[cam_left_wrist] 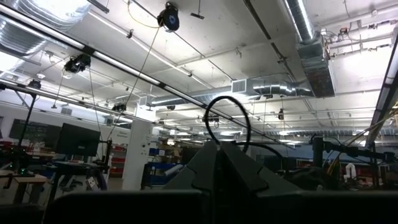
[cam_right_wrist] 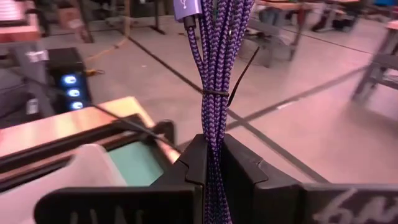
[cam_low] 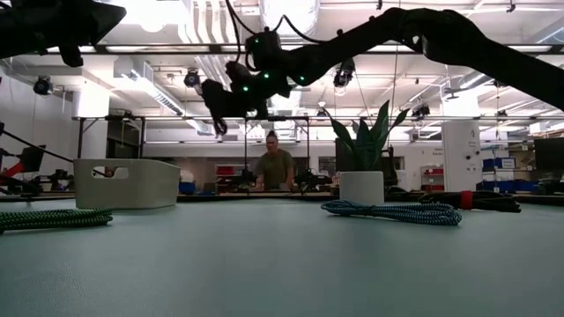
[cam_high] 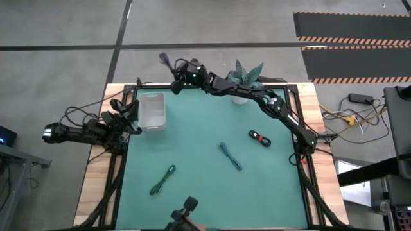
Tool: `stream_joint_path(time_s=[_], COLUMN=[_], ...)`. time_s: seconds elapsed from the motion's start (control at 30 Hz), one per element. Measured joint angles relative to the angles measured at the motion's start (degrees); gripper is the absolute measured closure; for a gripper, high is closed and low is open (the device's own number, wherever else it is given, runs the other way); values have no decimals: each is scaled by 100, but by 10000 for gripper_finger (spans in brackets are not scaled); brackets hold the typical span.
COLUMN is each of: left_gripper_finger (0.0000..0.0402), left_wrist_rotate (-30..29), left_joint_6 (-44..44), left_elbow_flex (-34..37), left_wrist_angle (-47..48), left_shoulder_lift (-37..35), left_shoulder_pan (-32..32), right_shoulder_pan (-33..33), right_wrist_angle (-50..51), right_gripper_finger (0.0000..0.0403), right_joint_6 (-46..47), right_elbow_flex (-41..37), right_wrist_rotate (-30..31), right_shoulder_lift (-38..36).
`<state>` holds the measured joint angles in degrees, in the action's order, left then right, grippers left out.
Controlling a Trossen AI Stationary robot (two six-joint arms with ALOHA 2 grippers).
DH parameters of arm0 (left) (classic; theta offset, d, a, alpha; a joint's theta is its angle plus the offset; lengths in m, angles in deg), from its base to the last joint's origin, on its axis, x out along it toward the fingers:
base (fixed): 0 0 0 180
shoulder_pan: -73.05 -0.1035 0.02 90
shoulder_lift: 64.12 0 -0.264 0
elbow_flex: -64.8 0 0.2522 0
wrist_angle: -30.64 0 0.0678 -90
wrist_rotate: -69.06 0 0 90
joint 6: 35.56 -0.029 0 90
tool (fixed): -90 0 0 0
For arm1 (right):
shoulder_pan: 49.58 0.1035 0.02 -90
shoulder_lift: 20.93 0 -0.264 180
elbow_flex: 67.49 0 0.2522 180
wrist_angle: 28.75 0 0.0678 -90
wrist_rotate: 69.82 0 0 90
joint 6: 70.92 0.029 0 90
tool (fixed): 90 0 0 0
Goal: Pick and place USB-C Cables
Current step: Put the purple usb cable into the gray bin
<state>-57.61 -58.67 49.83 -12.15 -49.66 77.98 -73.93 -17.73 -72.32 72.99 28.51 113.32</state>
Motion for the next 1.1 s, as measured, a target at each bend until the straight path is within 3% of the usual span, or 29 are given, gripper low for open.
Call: stream_joint_path(time_s=[0.4,0.67,0.83,1.1], left_gripper_finger=[396,396,396,396], left_wrist_rotate=[-1,-1,-2,-1], left_joint_6=[-2,-4,-4,-4], left_elbow_flex=[0,0,0,0], left_wrist_angle=[0,-3,-9,-24], left_shoulder_lift=[0,0,0,-2], left_shoulder_pan=[0,0,0,0], right_shoulder_pan=[242,314,484,815], right_wrist_angle=[-419,-794,-614,-354], right_gripper_finger=[383,383,380,376], right_joint_6=[56,972,2331,2544], right_elbow_flex=[-4,-27,-40,-48], right_wrist_rotate=[-391,-428,-486,-539], right_shoulder_lift=[81,83,83,87])
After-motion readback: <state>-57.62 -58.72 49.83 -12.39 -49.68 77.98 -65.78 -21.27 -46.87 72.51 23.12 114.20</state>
